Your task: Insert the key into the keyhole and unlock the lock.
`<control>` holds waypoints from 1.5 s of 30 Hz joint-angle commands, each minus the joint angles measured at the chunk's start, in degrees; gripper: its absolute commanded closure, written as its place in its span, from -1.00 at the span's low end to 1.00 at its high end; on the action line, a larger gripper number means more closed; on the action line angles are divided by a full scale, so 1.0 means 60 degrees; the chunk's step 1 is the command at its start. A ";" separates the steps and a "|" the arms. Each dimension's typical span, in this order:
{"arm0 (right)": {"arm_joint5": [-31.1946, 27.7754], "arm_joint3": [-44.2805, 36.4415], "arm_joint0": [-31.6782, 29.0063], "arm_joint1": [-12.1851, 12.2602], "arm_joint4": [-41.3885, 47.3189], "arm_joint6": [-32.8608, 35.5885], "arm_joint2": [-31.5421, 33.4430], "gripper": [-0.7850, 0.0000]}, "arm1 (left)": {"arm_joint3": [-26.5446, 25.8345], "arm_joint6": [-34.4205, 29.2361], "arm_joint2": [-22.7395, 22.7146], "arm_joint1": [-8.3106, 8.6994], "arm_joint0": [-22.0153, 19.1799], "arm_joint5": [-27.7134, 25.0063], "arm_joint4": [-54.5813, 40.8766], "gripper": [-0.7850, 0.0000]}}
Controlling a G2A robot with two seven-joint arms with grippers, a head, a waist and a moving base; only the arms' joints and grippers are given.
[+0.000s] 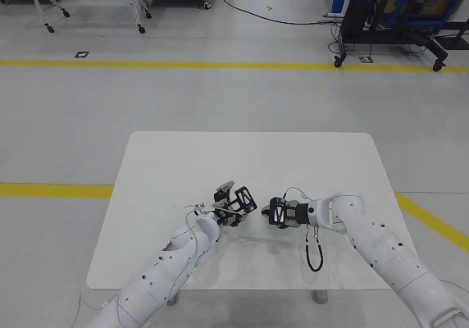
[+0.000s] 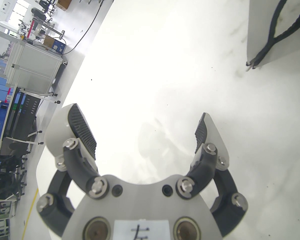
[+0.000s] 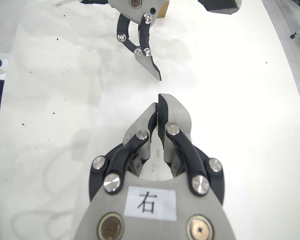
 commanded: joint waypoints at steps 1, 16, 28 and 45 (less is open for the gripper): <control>0.0000 0.0000 0.0000 0.0000 0.0000 0.0000 0.0000 1.00 | 0.0095 0.0037 0.0024 -0.0025 -0.0022 -0.0019 0.0016 -1.00; 0.0000 0.0000 0.0000 0.0000 0.0000 0.0000 0.0000 1.00 | -0.0776 0.0092 -0.0403 -0.0080 0.0173 0.0078 -0.0388 -1.00; 0.0288 -0.0099 -0.0079 -0.0024 0.0303 -0.0041 0.0068 1.00 | -0.4556 -0.0433 -0.3291 0.0593 0.2167 -0.0325 -0.0336 -1.00; -0.0071 -0.1351 -0.1116 0.0357 0.3859 -0.0891 0.2397 1.00 | -0.4556 -0.0433 -0.3291 0.0593 0.2167 -0.0325 -0.0336 -1.00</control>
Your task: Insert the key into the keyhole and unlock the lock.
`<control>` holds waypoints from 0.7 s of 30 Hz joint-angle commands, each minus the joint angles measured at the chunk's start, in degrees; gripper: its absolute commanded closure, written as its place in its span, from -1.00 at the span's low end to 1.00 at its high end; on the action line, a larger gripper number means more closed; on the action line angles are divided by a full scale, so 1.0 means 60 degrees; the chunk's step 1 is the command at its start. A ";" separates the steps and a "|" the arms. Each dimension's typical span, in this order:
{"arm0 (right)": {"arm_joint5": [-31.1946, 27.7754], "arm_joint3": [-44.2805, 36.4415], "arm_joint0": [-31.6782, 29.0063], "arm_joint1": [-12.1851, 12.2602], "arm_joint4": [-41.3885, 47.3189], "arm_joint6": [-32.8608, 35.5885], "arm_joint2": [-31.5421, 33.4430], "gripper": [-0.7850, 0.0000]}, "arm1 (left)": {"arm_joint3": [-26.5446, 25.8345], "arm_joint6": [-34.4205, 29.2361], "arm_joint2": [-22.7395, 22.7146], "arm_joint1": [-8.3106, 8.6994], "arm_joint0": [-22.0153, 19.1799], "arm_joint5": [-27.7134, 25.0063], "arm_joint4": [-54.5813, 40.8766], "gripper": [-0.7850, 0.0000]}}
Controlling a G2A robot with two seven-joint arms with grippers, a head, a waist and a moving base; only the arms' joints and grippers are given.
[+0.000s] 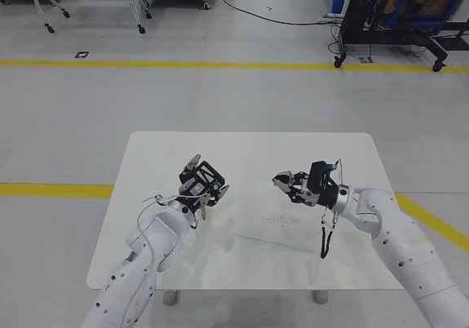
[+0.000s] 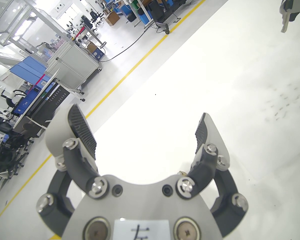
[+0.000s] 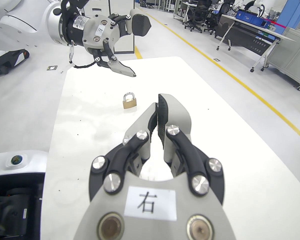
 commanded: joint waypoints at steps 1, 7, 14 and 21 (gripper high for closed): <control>0.0001 0.0004 0.0004 -0.0001 -0.0008 -0.0005 -0.0006 1.00 | 0.0000 0.0000 0.0000 0.0000 0.0000 0.0000 0.0000 -1.00; -0.0174 0.0007 -0.0109 -0.0035 0.0358 -0.0100 -0.0140 1.00 | -0.0029 0.0406 0.0086 -0.0038 0.0012 0.0202 -0.0253 -1.00; -0.0491 0.0720 0.0103 -0.0285 0.3086 0.0558 -0.0853 1.00 | 0.0429 0.0382 -0.0894 -0.0308 0.0263 0.0002 -0.8643 -1.00; -0.0142 0.1290 0.0542 -0.0544 0.5605 0.1126 -0.1362 1.00 | 0.0877 -0.1197 -0.1376 -0.0300 0.0023 -0.0233 -1.2002 -1.00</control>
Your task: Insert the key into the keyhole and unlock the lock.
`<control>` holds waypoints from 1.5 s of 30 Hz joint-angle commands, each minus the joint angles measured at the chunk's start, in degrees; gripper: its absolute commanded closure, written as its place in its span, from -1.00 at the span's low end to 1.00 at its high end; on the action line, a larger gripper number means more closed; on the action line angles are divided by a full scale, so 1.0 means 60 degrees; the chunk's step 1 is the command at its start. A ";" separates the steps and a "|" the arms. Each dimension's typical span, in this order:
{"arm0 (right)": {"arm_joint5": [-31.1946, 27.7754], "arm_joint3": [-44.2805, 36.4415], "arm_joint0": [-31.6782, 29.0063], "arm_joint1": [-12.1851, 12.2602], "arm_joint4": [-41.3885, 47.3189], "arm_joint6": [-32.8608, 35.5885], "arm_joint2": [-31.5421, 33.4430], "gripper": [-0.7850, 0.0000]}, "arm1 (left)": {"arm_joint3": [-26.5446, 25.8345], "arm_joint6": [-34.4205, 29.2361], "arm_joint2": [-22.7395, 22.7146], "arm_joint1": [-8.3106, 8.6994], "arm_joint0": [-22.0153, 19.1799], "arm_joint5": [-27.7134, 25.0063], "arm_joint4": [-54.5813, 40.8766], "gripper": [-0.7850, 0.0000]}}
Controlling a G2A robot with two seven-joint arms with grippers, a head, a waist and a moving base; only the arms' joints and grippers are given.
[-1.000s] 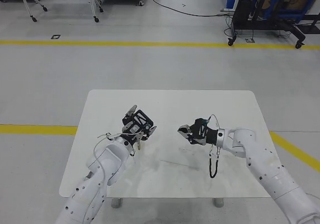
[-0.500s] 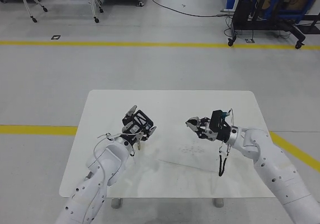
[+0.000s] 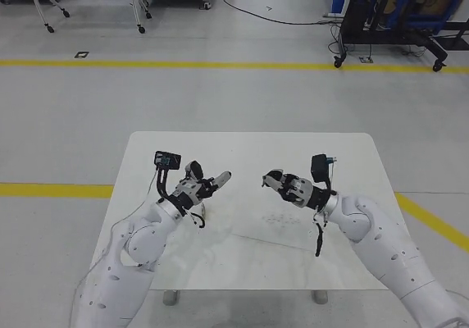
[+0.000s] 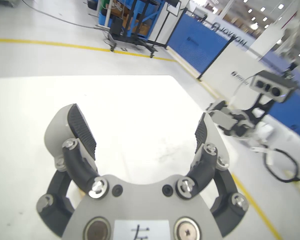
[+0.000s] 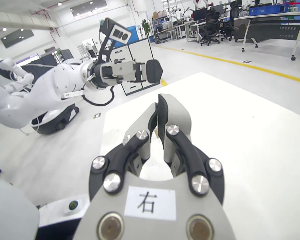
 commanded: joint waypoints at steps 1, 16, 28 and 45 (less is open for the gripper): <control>0.0020 0.0108 0.0086 -0.0061 0.0597 0.0042 -0.0091 1.00 | 0.0083 -0.0311 -0.0028 0.0010 -0.0079 -0.0044 -0.0827 -1.00; -0.0409 0.0133 0.0006 -0.0160 0.1945 0.0415 -0.0410 1.00 | 0.0172 -0.0255 0.0070 0.0033 -0.0144 -0.0053 -0.0844 -1.00; -0.0955 0.0764 0.0736 -0.0451 0.6565 0.2602 -0.1512 1.00 | 0.1401 -0.0872 0.0568 -0.0082 -0.0655 -0.2354 -0.4941 -1.00; -0.0936 0.2081 0.1475 -0.0915 0.9996 0.5161 -0.2451 1.00 | 0.1703 -0.0979 0.1130 -0.0083 -0.1018 -0.2141 -0.4252 0.41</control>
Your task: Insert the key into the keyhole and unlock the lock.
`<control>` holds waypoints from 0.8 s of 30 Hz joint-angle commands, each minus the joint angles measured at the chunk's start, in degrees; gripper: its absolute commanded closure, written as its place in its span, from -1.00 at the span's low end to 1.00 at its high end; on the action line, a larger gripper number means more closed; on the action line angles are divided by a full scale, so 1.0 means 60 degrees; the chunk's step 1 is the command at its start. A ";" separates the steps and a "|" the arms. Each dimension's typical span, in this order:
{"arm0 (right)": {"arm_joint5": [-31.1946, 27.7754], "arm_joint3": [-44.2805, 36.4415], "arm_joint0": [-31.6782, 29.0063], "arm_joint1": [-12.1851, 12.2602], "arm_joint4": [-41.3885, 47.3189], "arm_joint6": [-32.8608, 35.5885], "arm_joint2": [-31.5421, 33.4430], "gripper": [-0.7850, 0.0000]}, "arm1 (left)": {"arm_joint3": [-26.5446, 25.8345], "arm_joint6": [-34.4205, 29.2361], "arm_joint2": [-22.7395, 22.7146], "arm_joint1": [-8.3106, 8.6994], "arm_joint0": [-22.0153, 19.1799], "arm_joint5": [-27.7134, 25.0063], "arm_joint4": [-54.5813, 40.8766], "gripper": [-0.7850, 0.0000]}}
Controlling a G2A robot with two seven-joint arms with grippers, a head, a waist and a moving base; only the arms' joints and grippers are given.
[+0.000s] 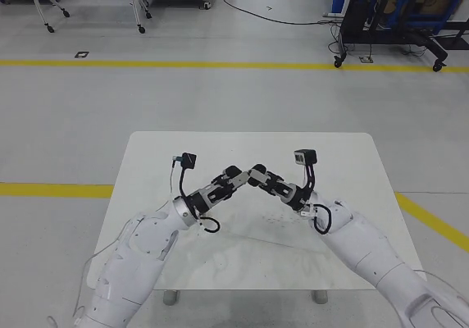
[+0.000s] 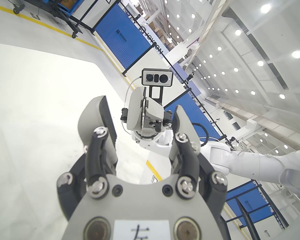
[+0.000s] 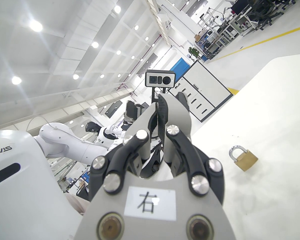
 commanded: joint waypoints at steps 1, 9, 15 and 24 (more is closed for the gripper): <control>0.0002 0.0072 0.0028 -0.0031 0.0127 0.0111 0.0001 1.00 | -0.0034 0.0003 -0.0009 0.0013 0.0013 0.0046 0.0071 0.53; 0.0127 0.0355 0.0071 -0.0153 0.0525 0.0369 0.0088 1.00 | -0.0103 -0.0023 0.0063 0.0043 0.0042 0.0074 0.0152 0.60; 0.0125 0.0517 0.0060 -0.0229 0.0659 0.0519 0.0180 1.00 | -0.0096 -0.0068 0.0118 0.0063 0.0019 0.0043 0.0195 0.65; 0.0144 0.0639 0.0058 -0.0322 0.0693 0.0641 0.0372 1.00 | -0.0089 -0.0146 0.0201 0.0091 -0.0011 0.0173 0.0234 0.87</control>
